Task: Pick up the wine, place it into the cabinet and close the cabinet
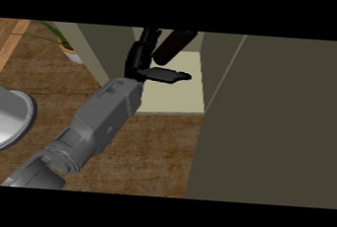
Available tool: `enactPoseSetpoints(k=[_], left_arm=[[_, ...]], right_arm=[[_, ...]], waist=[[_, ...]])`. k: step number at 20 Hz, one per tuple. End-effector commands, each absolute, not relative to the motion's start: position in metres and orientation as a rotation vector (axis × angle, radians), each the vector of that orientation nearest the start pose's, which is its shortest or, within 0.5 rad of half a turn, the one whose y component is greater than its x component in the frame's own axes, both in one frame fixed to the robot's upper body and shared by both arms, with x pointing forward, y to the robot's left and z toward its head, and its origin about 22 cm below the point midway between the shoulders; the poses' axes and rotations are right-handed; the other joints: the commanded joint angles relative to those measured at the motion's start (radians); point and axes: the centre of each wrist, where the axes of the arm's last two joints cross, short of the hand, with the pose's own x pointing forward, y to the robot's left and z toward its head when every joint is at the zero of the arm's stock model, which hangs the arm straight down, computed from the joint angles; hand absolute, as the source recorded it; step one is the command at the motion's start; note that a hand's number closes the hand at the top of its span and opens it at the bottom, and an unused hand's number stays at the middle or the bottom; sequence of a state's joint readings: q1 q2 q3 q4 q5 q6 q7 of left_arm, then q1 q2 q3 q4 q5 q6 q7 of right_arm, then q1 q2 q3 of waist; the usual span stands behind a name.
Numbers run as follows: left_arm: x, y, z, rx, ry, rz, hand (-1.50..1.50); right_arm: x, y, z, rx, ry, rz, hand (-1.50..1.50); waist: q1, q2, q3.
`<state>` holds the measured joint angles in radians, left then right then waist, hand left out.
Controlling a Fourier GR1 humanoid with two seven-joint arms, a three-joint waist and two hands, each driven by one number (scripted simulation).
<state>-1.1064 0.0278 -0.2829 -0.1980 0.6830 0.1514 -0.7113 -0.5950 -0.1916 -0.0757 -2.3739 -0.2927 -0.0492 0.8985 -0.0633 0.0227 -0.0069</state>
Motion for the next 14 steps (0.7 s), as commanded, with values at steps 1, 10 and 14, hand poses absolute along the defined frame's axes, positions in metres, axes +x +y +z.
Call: enactPoseSetpoints(k=[1,10,14], left_arm=[[0.438,0.117,0.051,-0.287,-1.848,-0.003,-1.50],[0.419,0.083,0.065,-0.347,-1.883,-0.078,-1.50],[0.391,0.052,0.065,-0.409,-1.890,-0.126,-1.50]], right_arm=[[0.179,-0.208,0.276,0.249,-1.996,0.278,-1.50],[0.156,-0.212,0.281,0.245,-1.966,0.254,-1.50],[0.160,-0.213,0.282,0.249,-1.968,0.267,-1.50]], waist=[[0.053,-0.023,0.007],[0.084,-0.042,0.007],[0.082,-0.038,0.007]])
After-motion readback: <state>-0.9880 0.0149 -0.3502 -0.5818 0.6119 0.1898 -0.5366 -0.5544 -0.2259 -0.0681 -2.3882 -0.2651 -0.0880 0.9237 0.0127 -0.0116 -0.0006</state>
